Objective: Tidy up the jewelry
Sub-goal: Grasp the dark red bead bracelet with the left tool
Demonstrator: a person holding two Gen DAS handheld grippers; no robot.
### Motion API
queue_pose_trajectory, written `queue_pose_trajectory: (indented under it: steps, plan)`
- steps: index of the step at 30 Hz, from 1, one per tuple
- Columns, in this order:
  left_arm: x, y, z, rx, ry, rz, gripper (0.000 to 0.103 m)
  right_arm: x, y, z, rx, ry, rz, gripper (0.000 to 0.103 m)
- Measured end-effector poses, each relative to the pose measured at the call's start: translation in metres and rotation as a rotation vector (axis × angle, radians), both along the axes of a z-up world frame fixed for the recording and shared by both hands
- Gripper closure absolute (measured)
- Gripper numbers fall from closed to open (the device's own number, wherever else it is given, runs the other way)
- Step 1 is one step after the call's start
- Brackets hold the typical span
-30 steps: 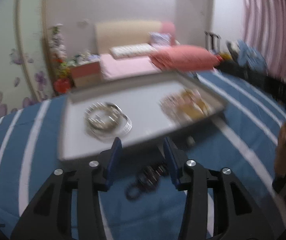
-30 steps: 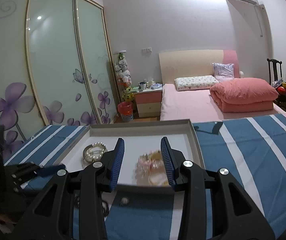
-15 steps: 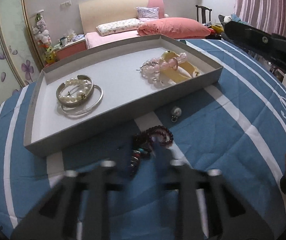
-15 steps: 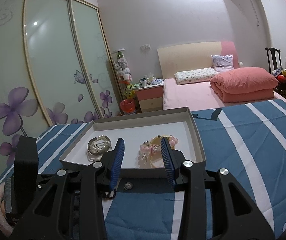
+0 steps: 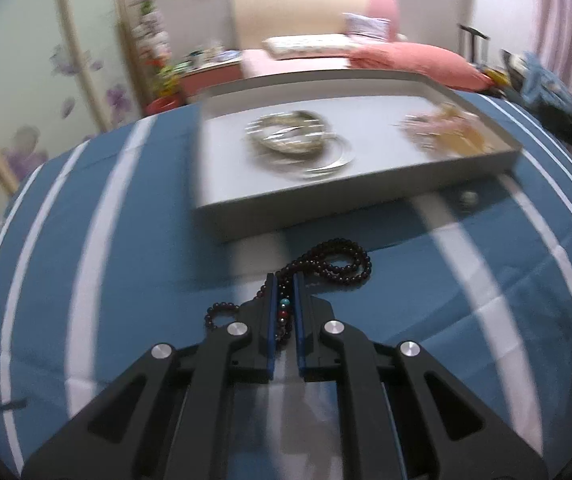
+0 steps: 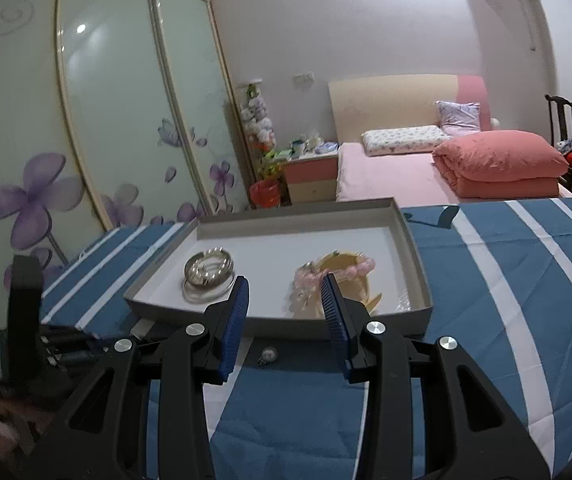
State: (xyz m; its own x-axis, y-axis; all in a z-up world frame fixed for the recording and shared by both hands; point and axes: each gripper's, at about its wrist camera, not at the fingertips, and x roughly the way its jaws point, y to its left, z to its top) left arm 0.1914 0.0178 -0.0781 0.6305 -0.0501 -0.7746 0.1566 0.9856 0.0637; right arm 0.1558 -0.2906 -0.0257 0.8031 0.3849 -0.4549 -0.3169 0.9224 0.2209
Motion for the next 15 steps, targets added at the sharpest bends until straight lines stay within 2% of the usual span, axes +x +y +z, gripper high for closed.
queue_pose_trajectory:
  steps: [6,10,15]
  plan:
    - [0.002,0.04,0.004,-0.103,0.01,0.114,0.094,0.001,0.022,-0.014,-0.092,0.077,0.07,0.065]
    - [0.001,0.044,0.003,-0.122,0.011,0.12,0.094,0.006,0.037,-0.028,-0.177,0.155,0.088,0.071]
    - [0.0,0.045,0.003,-0.137,0.013,0.12,0.094,0.019,0.045,-0.037,-0.222,0.236,0.071,0.074]
